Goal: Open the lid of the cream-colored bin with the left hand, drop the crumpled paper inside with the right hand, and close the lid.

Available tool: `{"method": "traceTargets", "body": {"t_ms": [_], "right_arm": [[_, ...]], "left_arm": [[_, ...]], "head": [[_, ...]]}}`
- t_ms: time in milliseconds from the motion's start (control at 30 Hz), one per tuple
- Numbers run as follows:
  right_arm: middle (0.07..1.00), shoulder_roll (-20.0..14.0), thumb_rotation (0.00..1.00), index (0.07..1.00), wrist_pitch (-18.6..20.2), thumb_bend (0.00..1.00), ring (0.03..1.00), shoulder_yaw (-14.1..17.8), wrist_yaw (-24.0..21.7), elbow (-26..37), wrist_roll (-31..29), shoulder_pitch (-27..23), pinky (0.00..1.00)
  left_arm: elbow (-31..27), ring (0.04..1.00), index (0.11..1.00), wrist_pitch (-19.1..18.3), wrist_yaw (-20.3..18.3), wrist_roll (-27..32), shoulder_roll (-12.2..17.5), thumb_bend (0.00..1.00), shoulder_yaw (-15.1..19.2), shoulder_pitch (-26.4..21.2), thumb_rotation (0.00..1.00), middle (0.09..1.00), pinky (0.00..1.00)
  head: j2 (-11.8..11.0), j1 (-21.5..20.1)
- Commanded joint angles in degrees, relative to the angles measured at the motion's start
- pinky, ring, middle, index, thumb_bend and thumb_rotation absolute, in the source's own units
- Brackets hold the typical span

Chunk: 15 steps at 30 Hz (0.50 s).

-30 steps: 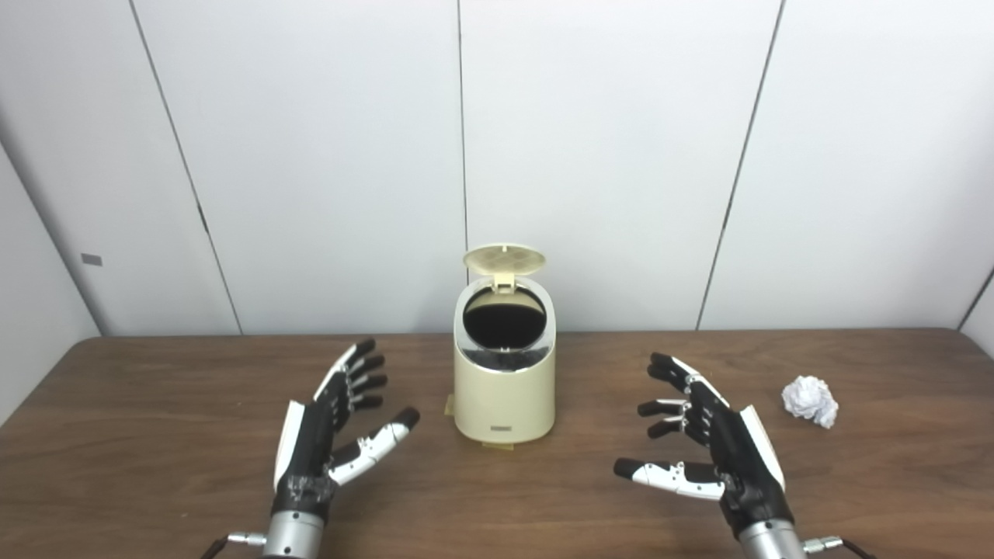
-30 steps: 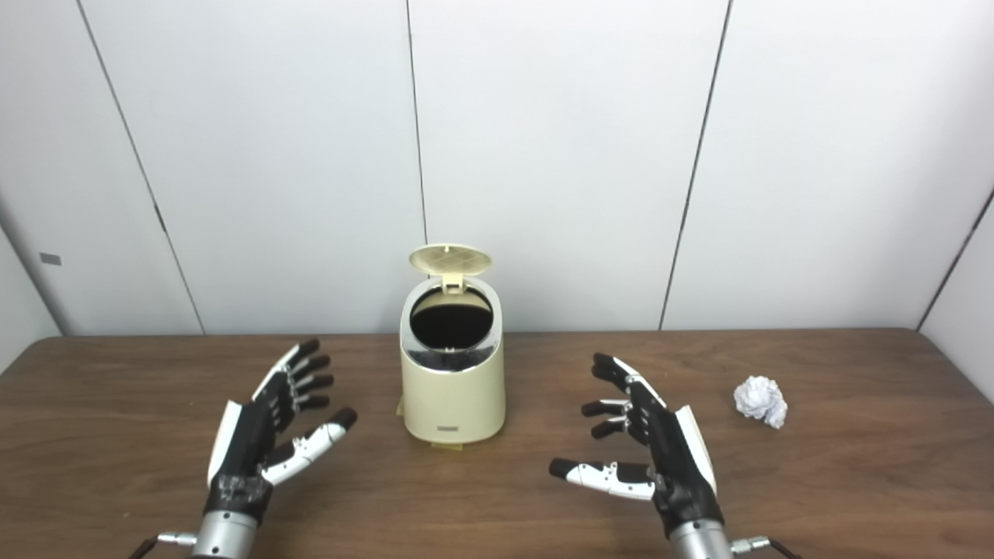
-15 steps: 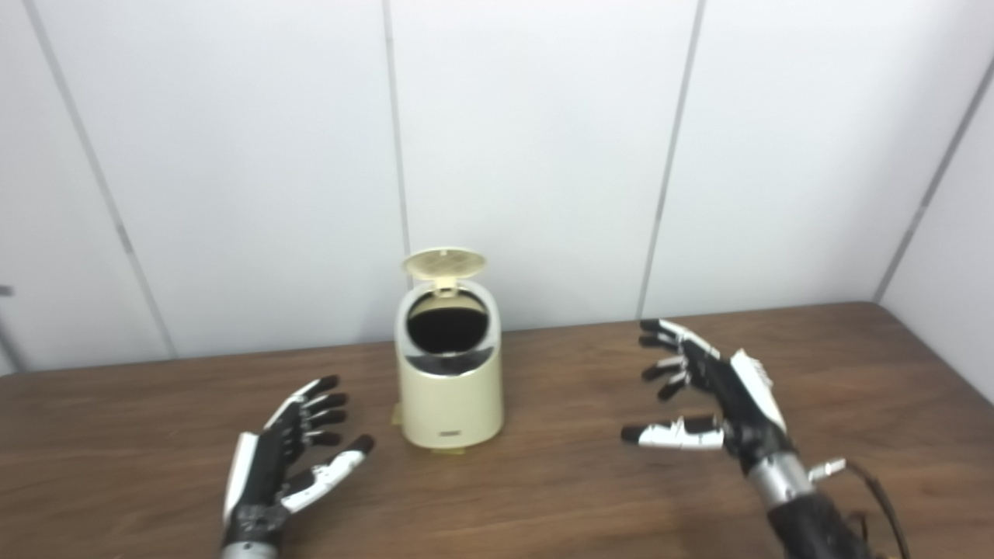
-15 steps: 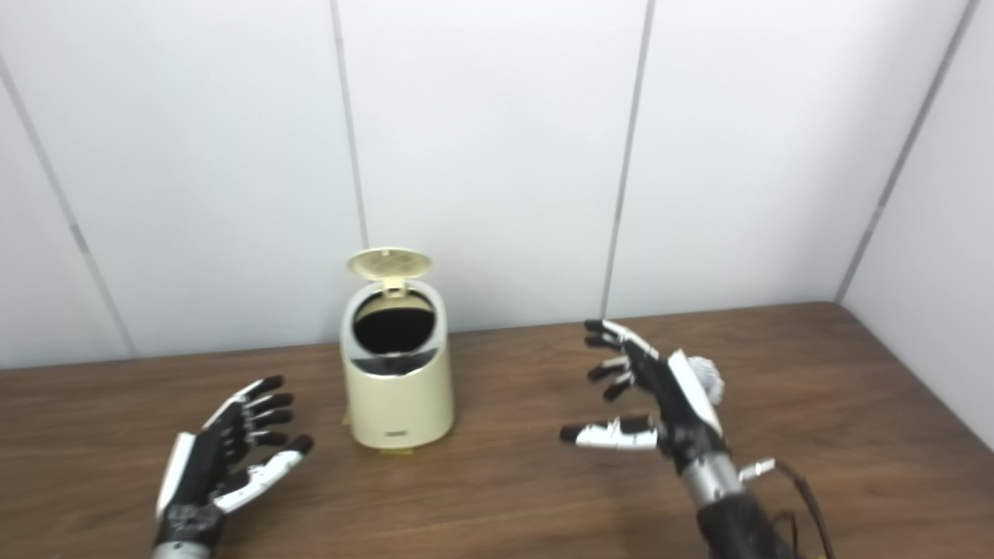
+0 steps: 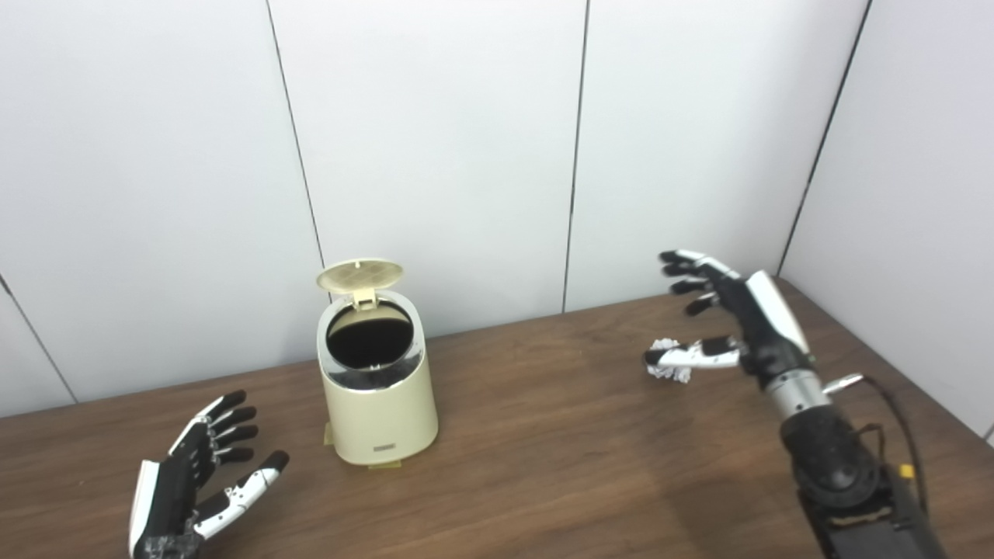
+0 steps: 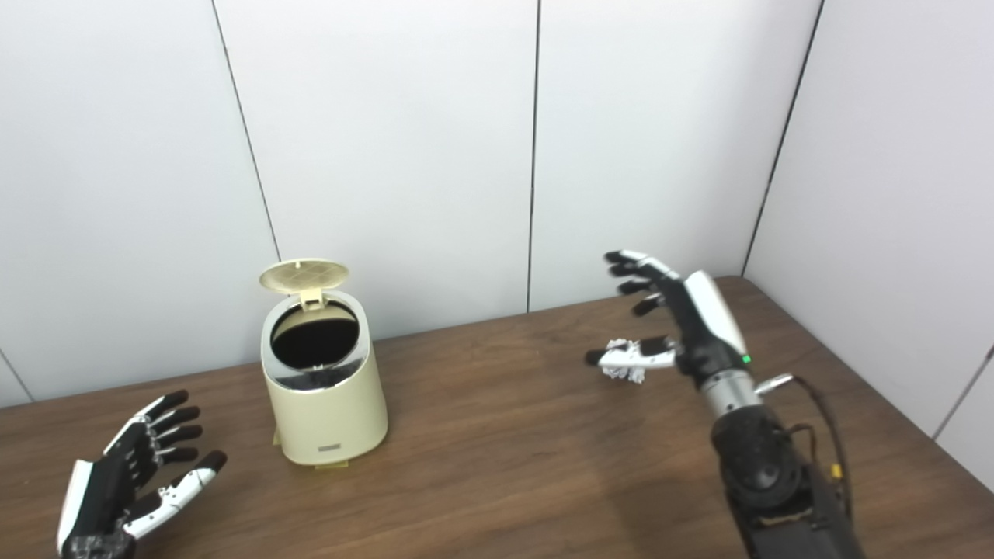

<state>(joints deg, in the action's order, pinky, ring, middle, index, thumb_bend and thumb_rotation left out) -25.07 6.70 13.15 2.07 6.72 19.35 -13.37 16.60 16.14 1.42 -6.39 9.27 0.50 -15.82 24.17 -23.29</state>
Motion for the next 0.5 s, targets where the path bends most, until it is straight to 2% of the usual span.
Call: {"method": "traceTargets", "body": {"t_ms": [0, 200, 367, 467], "right_arm": [[0.796, -1.64, 0.06, 0.793, -0.31, 0.80, 0.744, 1.13, 1.31, 0.14, -0.48, -2.89, 0.59], [0.817, -3.69, 0.11, 0.794, 1.86, 0.87, 0.840, 1.00, 1.98, -4.44, 1.59, -4.62, 0.73], [0.850, -5.80, 0.16, 0.810, 3.59, 0.90, 0.886, -1.19, 1.71, -8.99, 4.72, -5.75, 0.75], [0.826, -6.92, 0.15, 0.816, 2.11, 0.91, 0.879, -2.81, 1.67, -12.82, 5.13, -6.08, 0.75]], "left_arm": [[0.90, 0.733, 0.859, 1.88, -0.12, 0.06, 0.39, 0.65, 0.04, -0.10, 0.12, 0.775, 0.66], [-0.21, 0.728, 0.860, 1.19, -0.97, 1.55, 0.35, 0.64, 0.32, 0.39, 0.08, 0.770, 0.65], [-0.68, 0.713, 0.863, 1.16, -1.43, 1.30, 0.48, 0.62, 0.18, 0.55, 0.05, 0.764, 0.64], [-0.84, 0.710, 0.862, 0.98, -1.93, 1.91, 0.39, 0.62, 0.22, 0.56, 0.05, 0.761, 0.63]], "head": [[0.08, -0.08], [0.30, -0.22], [0.49, -0.05], [0.59, 0.05]]}}
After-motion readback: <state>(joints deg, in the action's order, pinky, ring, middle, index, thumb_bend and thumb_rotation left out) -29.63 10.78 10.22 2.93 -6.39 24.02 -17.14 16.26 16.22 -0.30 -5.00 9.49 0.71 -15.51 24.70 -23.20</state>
